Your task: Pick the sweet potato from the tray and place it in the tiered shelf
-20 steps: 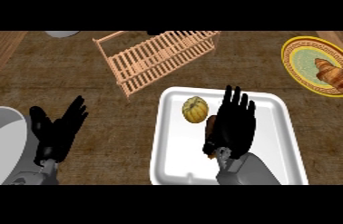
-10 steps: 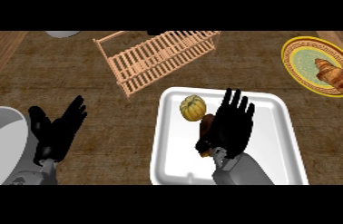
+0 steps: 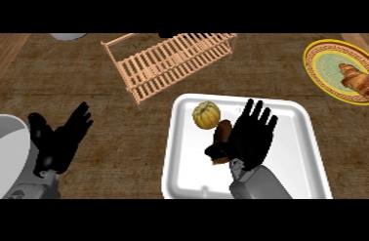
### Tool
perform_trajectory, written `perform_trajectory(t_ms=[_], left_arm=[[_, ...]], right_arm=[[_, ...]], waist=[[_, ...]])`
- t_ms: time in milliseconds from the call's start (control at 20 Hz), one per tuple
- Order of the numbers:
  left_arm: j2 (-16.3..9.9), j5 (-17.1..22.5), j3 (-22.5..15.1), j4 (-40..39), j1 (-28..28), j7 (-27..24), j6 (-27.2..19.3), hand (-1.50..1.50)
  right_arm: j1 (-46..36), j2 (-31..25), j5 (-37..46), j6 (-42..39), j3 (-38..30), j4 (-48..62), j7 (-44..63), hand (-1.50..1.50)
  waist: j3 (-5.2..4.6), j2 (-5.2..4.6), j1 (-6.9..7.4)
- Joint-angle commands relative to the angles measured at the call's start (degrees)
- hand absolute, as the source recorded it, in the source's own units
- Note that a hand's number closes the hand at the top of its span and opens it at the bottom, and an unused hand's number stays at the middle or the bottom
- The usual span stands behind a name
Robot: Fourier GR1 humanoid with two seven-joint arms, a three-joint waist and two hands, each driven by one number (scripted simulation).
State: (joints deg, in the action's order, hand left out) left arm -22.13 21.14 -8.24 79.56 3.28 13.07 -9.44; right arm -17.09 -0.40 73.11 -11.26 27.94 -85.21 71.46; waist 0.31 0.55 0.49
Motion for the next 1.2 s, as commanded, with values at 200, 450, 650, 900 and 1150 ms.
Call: perform_trajectory(t_ms=[200,450,650,900,1150], left_arm=[[2.25,-1.49,-1.06,-4.07,0.07,-0.65,0.19,0.0],[1.5,-0.34,0.61,-2.99,0.01,0.99,1.09,0.0],[1.75,-1.28,1.24,-5.23,1.23,-0.31,1.37,0.0],[0.46,-0.84,1.97,-3.59,0.18,-0.24,2.33,0.0],[3.93,-2.63,-0.07,-3.92,-0.99,-0.52,1.1,0.0]], right_arm=[[-3.43,0.38,2.06,-1.95,-0.63,5.47,11.73,-1.5],[-3.0,0.37,3.11,1.19,-0.49,6.6,9.87,-1.5],[-2.78,0.38,3.36,1.1,-2.28,7.56,7.41,-1.5],[0.87,0.38,-3.22,-10.31,-1.63,12.58,-0.34,1.5],[-1.15,0.37,-6.63,0.94,3.86,11.54,4.11,1.5]], waist=[[-0.36,-0.76,-0.11],[-0.33,-0.68,-0.03],[-0.34,-0.72,-0.42],[-0.45,-1.01,0.1],[-0.32,-0.69,0.29]])
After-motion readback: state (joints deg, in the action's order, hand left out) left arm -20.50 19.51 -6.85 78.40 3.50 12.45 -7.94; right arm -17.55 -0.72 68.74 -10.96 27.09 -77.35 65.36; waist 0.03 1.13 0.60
